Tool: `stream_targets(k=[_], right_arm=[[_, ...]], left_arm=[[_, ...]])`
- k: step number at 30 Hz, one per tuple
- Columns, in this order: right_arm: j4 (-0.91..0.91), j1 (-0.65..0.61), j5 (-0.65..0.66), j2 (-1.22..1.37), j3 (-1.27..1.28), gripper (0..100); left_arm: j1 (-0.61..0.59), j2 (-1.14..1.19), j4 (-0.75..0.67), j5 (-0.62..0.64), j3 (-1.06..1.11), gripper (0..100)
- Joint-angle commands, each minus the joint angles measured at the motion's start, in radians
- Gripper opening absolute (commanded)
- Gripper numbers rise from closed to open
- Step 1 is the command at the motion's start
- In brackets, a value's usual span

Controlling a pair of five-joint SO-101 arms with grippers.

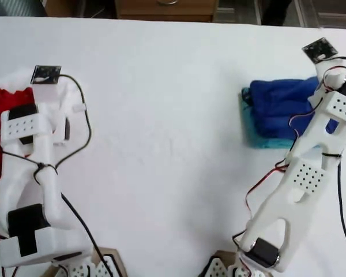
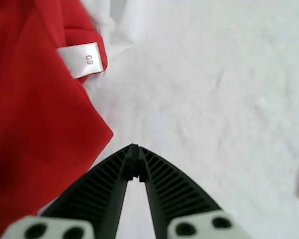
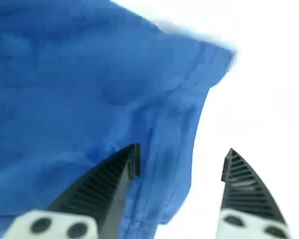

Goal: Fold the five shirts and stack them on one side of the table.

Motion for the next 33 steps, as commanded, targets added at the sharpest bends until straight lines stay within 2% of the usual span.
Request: stream_targets(k=[1,5,7,9,11,13,16,26,33], right_arm=[[-0.021,0.007,-0.086,-0.073,-0.071,26.2],[-0.019,-0.01,-0.278,-0.145,-0.057,25.2],[0.07,-0.045,-0.356,-0.17,-0.06,16.1],[0.147,-0.093,-0.379,-0.186,-0.063,0.5],[0.162,-0.128,-0.399,-0.189,-0.054,4.7],[0.162,-0.15,-0.411,-0.188,-0.041,1.2],[0.163,-0.171,-0.411,-0.211,0.054,1.8],[0.143,-0.193,-0.408,-0.526,0.654,2.0],[0.12,-0.206,-0.408,-0.547,0.744,2.0]], left_arm=[[-0.011,-0.046,-0.005,-0.003,-0.002,3],[-0.009,-0.046,-0.005,-0.003,-0.002,3],[-0.011,-0.046,-0.006,-0.003,-0.002,3],[-0.011,-0.046,-0.006,-0.003,-0.002,3],[-0.011,-0.046,-0.006,-0.003,-0.002,3],[-0.011,-0.046,-0.008,-0.003,-0.002,3],[-0.012,-0.046,-0.009,-0.003,-0.002,3],[-0.009,-0.046,-0.014,-0.005,-0.008,3],[-0.008,-0.046,-0.038,-0.005,-0.004,3]])
